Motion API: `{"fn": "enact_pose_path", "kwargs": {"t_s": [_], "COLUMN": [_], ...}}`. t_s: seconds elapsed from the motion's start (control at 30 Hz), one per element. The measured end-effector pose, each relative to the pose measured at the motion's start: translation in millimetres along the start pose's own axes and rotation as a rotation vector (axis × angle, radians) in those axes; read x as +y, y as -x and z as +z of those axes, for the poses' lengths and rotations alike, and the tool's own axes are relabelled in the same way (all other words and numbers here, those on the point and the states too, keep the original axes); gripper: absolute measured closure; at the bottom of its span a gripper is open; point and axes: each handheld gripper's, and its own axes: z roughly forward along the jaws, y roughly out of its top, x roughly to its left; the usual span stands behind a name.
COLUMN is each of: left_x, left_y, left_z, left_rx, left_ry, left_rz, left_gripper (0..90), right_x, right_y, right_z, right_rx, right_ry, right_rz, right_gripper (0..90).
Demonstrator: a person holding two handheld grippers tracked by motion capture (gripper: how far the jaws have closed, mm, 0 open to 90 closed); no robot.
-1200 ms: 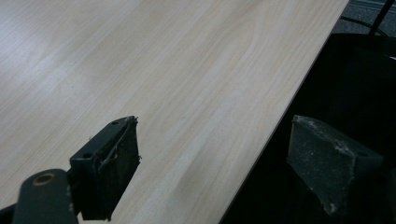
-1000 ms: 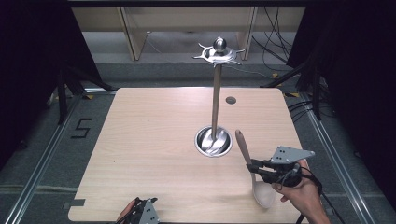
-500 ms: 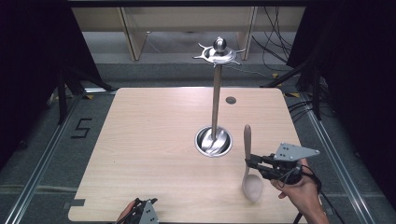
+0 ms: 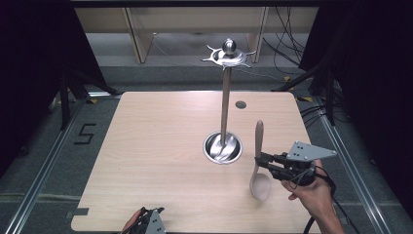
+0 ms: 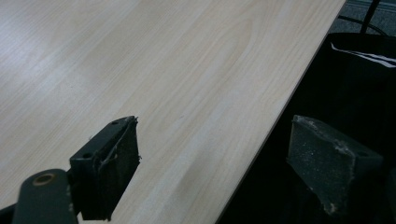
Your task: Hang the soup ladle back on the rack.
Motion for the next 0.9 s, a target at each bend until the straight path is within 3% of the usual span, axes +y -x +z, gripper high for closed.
{"fn": "enact_pose_path", "kwargs": {"t_s": [0.27, 0.57, 0.7, 0.83, 0.87, 0.9], "left_x": [-0.2, -0.5, -0.3, -0.5, -0.5, -0.4], "left_y": [0.0, 0.0, -0.6, 0.1, 0.0, -0.3], "left_z": [0.3, 0.4, -0.1, 0.2, 0.2, 0.0], "left_rx": [-0.001, -0.006, 0.004, -0.005, -0.004, -0.004], "left_ry": [0.0, 0.009, 0.0, 0.009, 0.008, 0.006], "left_rz": [-0.001, -0.012, -0.001, -0.012, -0.011, -0.01], "left_gripper": [15.7, 15.7, 15.7, 15.7, 15.7, 15.7], "right_x": [12.2, 30.1, 39.5, 44.8, 46.8, 49.9], "right_y": [3.0, 12.4, 18.3, 21.4, 22.4, 25.4], "right_z": [5.6, 9.2, 10.6, 10.7, 9.2, 10.1], "right_rx": [-0.006, -0.038, -0.063, -0.072, -0.064, -0.075], "right_ry": [-0.006, 0.032, 0.044, 0.048, 0.027, 0.038], "right_rz": [0.003, 0.015, -0.014, -0.01, -0.005, -0.024], "right_gripper": [77.8, 77.7, 77.7, 77.7, 77.7, 77.7]}}
